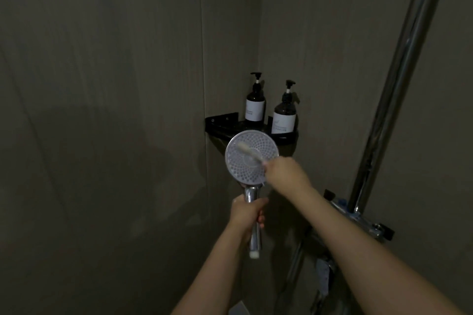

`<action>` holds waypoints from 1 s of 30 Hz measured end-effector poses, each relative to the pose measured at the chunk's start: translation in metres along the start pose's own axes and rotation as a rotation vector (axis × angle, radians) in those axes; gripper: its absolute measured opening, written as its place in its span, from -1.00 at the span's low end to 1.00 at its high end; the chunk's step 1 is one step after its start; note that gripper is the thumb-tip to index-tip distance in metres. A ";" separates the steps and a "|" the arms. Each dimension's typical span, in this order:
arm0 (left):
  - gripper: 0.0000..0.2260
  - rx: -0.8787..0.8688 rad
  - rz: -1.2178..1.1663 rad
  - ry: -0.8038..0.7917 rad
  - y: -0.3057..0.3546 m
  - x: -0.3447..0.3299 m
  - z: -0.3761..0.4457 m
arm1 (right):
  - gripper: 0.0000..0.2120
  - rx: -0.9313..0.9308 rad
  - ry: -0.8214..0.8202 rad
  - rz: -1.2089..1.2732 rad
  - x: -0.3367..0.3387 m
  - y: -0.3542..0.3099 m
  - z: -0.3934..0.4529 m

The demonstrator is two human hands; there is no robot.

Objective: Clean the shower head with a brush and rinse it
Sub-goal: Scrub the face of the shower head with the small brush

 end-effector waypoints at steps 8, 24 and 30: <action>-0.78 -0.007 0.013 -0.004 0.000 0.000 0.001 | -0.69 0.053 -0.059 0.003 -0.003 -0.011 -0.013; -0.75 -0.023 0.066 0.016 -0.008 0.002 -0.003 | -0.67 -0.028 -0.051 0.175 0.006 0.000 -0.017; -0.74 -0.035 0.064 0.024 -0.004 -0.004 -0.006 | -0.65 -0.144 0.046 0.198 0.017 0.025 -0.002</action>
Point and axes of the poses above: each hand's wrist, its own z-axis towards the middle knuckle, its own x-axis out of the back of the hand, y = z × x, the point moved 8 cm from there along z, towards the middle knuckle, and after that the axes turned 3 degrees about -z, right-handed, at the moved point
